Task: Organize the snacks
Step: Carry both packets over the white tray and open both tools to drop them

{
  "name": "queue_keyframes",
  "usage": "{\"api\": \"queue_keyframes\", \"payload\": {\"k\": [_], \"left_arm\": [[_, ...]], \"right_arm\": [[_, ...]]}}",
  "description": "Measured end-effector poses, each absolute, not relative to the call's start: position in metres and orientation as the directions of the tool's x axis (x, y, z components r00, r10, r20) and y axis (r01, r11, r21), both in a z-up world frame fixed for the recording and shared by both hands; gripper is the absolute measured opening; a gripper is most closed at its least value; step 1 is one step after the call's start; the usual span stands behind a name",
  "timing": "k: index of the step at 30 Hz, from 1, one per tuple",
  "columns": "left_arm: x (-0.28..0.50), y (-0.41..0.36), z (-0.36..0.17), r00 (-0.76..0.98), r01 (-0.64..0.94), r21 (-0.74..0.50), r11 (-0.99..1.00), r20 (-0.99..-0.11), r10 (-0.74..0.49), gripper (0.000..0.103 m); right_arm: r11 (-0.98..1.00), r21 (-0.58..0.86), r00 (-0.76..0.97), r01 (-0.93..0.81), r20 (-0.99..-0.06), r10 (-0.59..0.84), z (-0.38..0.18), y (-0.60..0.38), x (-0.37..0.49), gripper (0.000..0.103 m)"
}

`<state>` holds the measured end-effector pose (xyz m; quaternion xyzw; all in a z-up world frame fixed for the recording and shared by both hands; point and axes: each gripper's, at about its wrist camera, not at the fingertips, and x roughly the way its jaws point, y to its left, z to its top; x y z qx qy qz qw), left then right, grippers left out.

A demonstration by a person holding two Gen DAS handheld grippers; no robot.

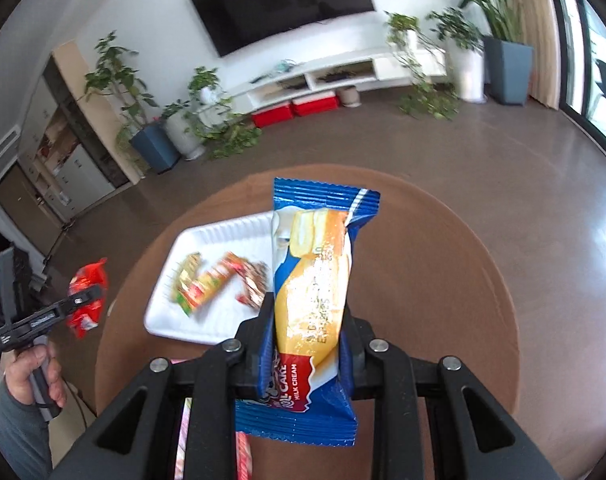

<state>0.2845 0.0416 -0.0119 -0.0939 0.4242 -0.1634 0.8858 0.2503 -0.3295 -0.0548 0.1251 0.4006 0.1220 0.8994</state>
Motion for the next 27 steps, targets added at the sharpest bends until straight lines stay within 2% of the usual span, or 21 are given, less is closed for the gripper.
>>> {"api": "queue_keyframes", "payload": {"k": [5,12,19,27], "left_arm": [[0.333,0.02,-0.02,0.564,0.235,-0.271,0.933,-0.744,-0.359,0.036],[0.384,-0.015,-0.06,0.505,0.268,-0.247,0.931,-0.788,-0.354,0.036],[0.409,-0.049,-0.096,0.468,0.297,-0.217,0.93,-0.816,-0.34,0.036],[0.427,-0.073,-0.123,0.459,0.29,-0.188,0.938,-0.833,-0.309,0.037]], "right_arm": [[0.93,0.311,0.624,-0.198,-0.692,0.364,-0.049,-0.278,0.298,0.028],[0.924,0.304,0.534,-0.234,-0.754,0.383,-0.087,-0.226,0.351,0.028],[0.928,0.288,0.472,-0.235,-0.801,0.368,-0.126,-0.2,0.373,0.028],[0.938,0.275,0.457,-0.212,-0.821,0.343,-0.147,-0.194,0.377,0.028]]}}
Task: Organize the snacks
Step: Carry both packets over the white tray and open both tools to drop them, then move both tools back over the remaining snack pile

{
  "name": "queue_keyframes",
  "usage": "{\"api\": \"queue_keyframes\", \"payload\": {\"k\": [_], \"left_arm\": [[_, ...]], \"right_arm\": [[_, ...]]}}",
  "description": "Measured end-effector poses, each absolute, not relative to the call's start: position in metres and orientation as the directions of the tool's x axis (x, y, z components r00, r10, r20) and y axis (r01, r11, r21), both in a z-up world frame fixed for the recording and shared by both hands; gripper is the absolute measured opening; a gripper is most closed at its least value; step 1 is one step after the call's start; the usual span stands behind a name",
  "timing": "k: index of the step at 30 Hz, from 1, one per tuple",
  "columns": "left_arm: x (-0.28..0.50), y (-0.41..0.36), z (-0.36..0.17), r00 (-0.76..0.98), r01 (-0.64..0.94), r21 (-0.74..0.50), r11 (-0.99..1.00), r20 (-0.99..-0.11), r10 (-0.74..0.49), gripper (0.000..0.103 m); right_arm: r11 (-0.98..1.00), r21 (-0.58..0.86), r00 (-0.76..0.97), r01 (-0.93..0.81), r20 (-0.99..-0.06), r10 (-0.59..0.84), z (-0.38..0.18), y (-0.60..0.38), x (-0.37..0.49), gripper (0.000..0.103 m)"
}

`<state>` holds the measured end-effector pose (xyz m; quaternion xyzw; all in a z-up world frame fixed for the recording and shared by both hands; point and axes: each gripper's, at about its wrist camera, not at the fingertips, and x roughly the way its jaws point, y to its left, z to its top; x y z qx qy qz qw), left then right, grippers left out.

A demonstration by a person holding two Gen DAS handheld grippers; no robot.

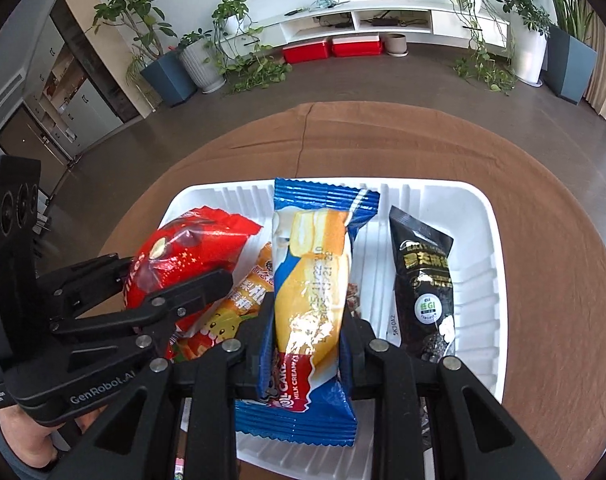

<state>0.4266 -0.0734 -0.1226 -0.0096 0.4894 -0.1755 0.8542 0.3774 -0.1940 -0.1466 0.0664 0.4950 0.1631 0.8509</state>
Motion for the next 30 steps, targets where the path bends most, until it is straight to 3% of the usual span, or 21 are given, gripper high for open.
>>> {"api": "queue_keyframes", "payload": {"k": [5,14,17,21,25,27,30], "left_arm": [[0.429,-0.078,-0.138,0.446,0.29,-0.184,0.939,-0.842,-0.303,0.038],[0.436,-0.084,-0.146,0.455,0.282,-0.17,0.944,-0.843,-0.288,0.05],[0.434,-0.078,-0.143,0.461,0.28,-0.169,0.945,-0.839,-0.287,0.053],[0.421,-0.072,-0.129,0.5,0.262,-0.141,0.955,-0.826,-0.26,0.069],[0.395,-0.066,-0.105,0.55,0.263,-0.126,0.957,-0.795,-0.256,0.085],[0.385,-0.06,-0.094,0.567,0.266,-0.128,0.955,-0.781,-0.263,0.098],[0.36,-0.052,-0.076,0.594,0.271,-0.144,0.952,-0.753,-0.283,0.103]], "right_arm": [[0.942,0.26,0.441,-0.212,-0.835,0.329,-0.154,-0.191,0.381,0.03],[0.944,0.262,0.446,-0.199,-0.834,0.326,-0.158,-0.195,0.378,0.031],[0.946,0.26,0.452,-0.194,-0.832,0.322,-0.156,-0.198,0.375,0.037],[0.944,0.27,0.468,-0.189,-0.821,0.328,-0.146,-0.205,0.367,0.047],[0.937,0.294,0.503,-0.19,-0.79,0.35,-0.129,-0.214,0.354,0.071],[0.928,0.324,0.534,-0.186,-0.759,0.372,-0.117,-0.222,0.342,0.08],[0.914,0.357,0.574,-0.191,-0.715,0.399,-0.101,-0.233,0.323,0.096]]}}
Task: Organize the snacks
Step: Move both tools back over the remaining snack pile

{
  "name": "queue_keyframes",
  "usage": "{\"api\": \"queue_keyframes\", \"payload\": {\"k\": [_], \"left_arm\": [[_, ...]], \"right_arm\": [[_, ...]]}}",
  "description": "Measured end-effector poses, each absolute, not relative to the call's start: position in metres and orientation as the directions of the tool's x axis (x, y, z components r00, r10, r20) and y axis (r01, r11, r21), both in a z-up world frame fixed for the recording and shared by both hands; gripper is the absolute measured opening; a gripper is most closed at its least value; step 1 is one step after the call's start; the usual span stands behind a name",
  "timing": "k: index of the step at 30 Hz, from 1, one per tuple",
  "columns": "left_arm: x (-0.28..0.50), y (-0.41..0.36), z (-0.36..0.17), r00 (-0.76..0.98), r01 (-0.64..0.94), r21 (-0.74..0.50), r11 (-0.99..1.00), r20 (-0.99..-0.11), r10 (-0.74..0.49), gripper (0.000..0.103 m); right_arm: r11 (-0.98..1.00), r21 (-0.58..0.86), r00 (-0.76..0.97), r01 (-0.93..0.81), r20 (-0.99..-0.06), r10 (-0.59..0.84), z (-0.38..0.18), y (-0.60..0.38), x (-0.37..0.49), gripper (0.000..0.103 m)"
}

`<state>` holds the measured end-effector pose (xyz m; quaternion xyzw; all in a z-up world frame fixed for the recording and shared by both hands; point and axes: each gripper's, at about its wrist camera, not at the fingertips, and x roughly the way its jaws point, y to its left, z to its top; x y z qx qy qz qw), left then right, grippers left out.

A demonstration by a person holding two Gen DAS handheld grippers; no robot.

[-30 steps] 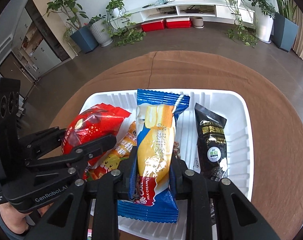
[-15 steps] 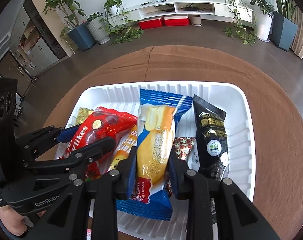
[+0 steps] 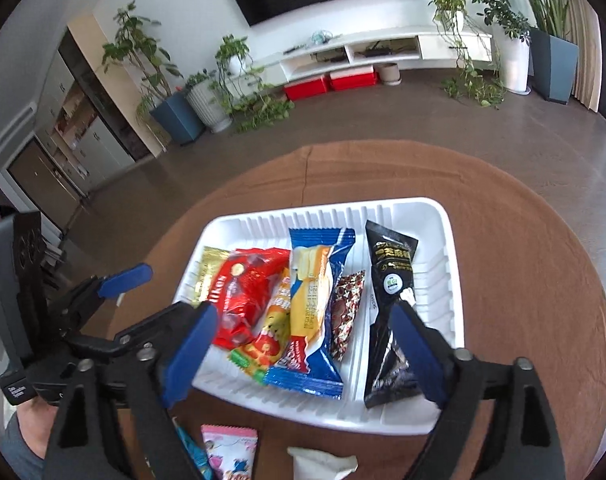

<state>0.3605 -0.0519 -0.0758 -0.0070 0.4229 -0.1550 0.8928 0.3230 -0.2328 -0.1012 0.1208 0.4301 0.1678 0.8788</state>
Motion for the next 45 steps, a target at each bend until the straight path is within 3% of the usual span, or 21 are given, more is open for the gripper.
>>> {"api": "queue_keyframes", "payload": {"k": [10,14,20,28,34,45], "left_arm": [[0.249,-0.046,-0.061,0.689,0.268,-0.04,0.963,-0.69,-0.221,0.103],[0.206,-0.041,-0.068,0.702,0.253,-0.053,0.966,-0.676,-0.222,0.103],[0.151,-0.031,-0.089,0.66,0.186,-0.152,0.971,-0.712,-0.238,0.103],[0.1,-0.041,-0.123,0.591,0.197,-0.191,0.962,-0.759,-0.271,0.103],[0.091,-0.043,-0.121,0.592,0.192,-0.196,0.961,-0.758,-0.273,0.103],[0.105,-0.048,-0.115,0.583,0.204,-0.189,0.961,-0.765,-0.274,0.102]], "right_arm": [[0.901,0.4,0.634,-0.171,-0.655,0.411,-0.089,-0.264,0.231,0.1],[0.911,0.384,0.64,-0.152,-0.664,0.387,-0.102,-0.27,0.184,0.1],[0.92,0.372,0.634,-0.126,-0.683,0.363,-0.125,-0.274,0.13,0.1],[0.931,0.347,0.609,-0.111,-0.716,0.34,-0.144,-0.268,0.098,0.099],[0.948,0.302,0.58,-0.099,-0.756,0.302,-0.149,-0.267,0.104,0.07],[0.97,0.186,0.513,-0.156,-0.824,0.24,-0.16,-0.239,0.144,0.057]]}}
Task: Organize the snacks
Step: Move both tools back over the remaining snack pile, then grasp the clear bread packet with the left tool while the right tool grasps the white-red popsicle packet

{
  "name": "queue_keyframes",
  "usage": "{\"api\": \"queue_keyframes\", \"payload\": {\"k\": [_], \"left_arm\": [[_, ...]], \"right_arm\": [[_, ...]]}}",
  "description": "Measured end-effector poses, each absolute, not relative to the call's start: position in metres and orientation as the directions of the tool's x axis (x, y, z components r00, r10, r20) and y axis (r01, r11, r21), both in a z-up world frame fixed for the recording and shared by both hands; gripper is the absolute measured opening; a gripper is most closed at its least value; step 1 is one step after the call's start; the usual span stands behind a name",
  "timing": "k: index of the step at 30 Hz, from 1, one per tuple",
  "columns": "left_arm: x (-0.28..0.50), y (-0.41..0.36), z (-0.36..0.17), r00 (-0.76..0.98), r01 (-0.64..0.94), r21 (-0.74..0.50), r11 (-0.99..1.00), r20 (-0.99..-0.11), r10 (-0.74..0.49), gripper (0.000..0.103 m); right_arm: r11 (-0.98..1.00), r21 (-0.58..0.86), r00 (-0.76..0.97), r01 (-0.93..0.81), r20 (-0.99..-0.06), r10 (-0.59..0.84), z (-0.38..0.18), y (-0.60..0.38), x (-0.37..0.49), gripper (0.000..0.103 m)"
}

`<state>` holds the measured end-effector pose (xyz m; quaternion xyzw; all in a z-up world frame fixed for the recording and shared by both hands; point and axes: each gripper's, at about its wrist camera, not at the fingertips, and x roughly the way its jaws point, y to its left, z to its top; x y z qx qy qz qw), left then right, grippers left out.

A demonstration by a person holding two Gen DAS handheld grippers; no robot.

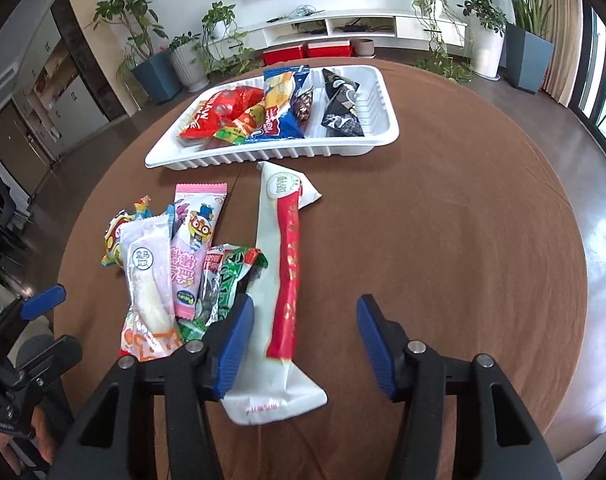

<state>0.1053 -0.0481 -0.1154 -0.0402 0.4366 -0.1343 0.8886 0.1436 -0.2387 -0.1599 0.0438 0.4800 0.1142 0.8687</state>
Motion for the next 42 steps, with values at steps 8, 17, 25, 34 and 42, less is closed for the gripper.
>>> {"api": "queue_keyframes", "payload": {"k": [8,17,25,34,42], "left_arm": [[0.121,-0.071,-0.115,0.56,0.276,-0.185,0.943,-0.766,-0.314,0.095],[0.153,-0.095,-0.137,0.474,0.298,-0.206,0.932,-0.815,-0.332,0.067],[0.178,-0.099,-0.153,0.434,0.275,-0.185,0.943,-0.852,-0.294,0.039],[0.201,-0.107,-0.161,0.417,0.311,-0.123,0.942,-0.873,-0.252,0.039],[0.206,-0.1,-0.162,0.386,0.357,-0.166,0.919,-0.87,-0.306,0.022]], "right_arm": [[0.971,0.115,0.491,-0.208,-0.847,0.205,-0.162,-0.225,0.158,0.053],[0.978,0.116,0.486,-0.174,-0.853,0.188,-0.162,-0.243,0.148,0.053],[0.976,0.102,0.476,-0.191,-0.861,0.182,-0.161,-0.246,0.139,0.053],[0.974,0.096,0.475,-0.204,-0.86,0.184,-0.162,-0.245,0.137,0.053],[0.973,0.1,0.471,-0.208,-0.862,0.189,-0.16,-0.248,0.138,0.053]]}}
